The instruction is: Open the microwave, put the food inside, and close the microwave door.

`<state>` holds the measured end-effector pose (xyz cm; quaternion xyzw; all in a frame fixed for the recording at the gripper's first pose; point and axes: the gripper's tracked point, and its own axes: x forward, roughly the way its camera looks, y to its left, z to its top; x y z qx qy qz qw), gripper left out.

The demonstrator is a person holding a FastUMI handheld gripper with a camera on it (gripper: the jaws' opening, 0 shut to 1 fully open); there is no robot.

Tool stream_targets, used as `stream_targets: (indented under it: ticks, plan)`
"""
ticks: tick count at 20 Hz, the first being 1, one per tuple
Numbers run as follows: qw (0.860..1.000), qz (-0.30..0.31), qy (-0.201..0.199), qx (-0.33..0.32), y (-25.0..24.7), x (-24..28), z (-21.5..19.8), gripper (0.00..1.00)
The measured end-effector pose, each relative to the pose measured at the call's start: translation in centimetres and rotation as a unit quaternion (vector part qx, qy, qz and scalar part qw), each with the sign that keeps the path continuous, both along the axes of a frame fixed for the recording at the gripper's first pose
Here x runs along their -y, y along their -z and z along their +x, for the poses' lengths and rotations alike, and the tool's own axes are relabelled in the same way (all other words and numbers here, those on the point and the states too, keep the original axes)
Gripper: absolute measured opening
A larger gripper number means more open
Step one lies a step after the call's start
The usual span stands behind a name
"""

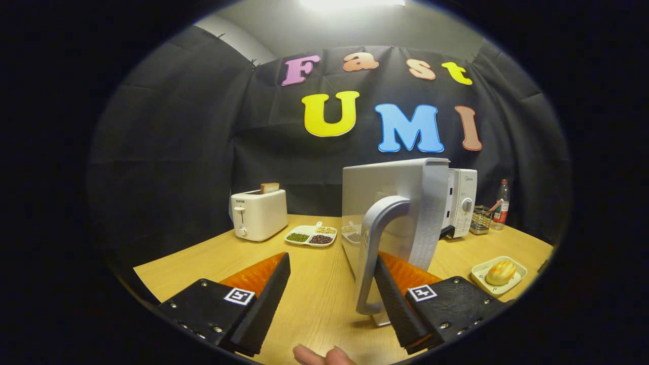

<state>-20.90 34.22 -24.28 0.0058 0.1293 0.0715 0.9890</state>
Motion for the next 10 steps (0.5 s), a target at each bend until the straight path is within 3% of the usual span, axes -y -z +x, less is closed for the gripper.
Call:
stream_targets:
  ticks: [6,10]
  plan:
    - [0.994,0.023,-0.082,0.071,-5.8,0.9,-4.6,0.95]
    - [0.99,-0.03,-0.081,0.115,-7.4,7.3,-5.0,0.93]
